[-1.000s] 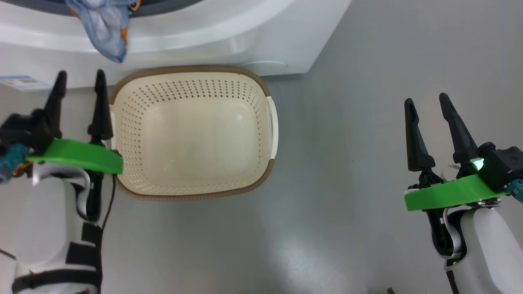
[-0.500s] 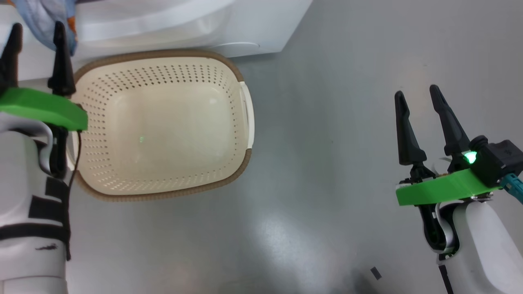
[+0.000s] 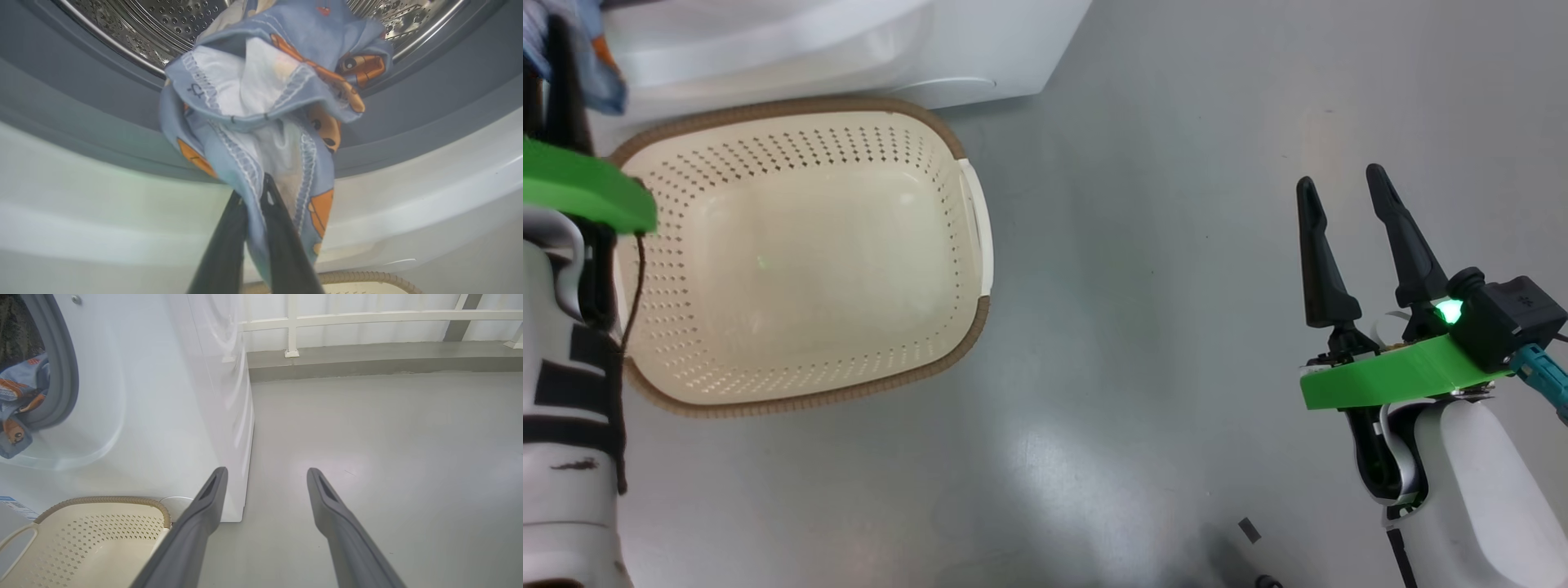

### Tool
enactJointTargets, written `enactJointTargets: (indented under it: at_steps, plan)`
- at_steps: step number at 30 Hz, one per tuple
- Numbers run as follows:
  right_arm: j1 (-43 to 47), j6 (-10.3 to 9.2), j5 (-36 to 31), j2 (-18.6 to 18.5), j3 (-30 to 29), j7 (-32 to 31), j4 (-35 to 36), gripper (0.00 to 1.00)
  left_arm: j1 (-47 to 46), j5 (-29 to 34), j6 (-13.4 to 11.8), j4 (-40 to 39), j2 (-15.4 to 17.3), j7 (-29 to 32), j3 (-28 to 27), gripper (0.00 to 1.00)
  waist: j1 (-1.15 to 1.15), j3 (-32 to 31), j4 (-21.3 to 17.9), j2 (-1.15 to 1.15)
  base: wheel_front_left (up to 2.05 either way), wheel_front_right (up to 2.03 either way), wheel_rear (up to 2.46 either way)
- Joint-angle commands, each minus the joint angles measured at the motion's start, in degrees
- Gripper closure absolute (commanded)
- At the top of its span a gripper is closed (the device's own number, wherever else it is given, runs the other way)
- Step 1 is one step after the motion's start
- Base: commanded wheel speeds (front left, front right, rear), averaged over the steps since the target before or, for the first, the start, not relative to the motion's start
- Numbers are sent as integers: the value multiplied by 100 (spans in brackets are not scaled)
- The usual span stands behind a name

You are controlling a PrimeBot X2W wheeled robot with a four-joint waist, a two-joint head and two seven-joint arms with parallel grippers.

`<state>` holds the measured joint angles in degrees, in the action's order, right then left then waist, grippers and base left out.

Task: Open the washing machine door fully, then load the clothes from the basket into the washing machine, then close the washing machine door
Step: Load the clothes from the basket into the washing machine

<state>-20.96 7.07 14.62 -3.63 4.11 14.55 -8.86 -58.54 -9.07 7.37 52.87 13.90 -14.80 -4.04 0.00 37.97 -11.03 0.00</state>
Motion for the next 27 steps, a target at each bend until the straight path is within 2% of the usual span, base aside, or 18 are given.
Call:
enactJointTargets:
  at_steps: [1, 13, 21, 27]
  plan:
    - [9, 42, 39, 21, 121, 45, 149, 0, -97, -79, 12, -125, 318, -20, -56, 100, 0, 7, -13, 0, 0, 0, 0]
    - [3, 42, 86, 67, 152, 45, 163, 0, -540, -234, 12, -597, 387, -20, 517, 100, 0, 50, -56, 0, 0, 0, 0]
    - [-55, 42, 343, 74, 277, 45, 198, 0, -1539, -182, 12, -135, 737, -20, 776, 100, 0, 213, -355, 0, 0, 0, 0]
    - [-69, 42, 461, 74, 347, 45, 231, 0, -2003, 128, -130, -368, 933, -20, 793, 100, 0, 331, -556, 0, 0, 0, 0]
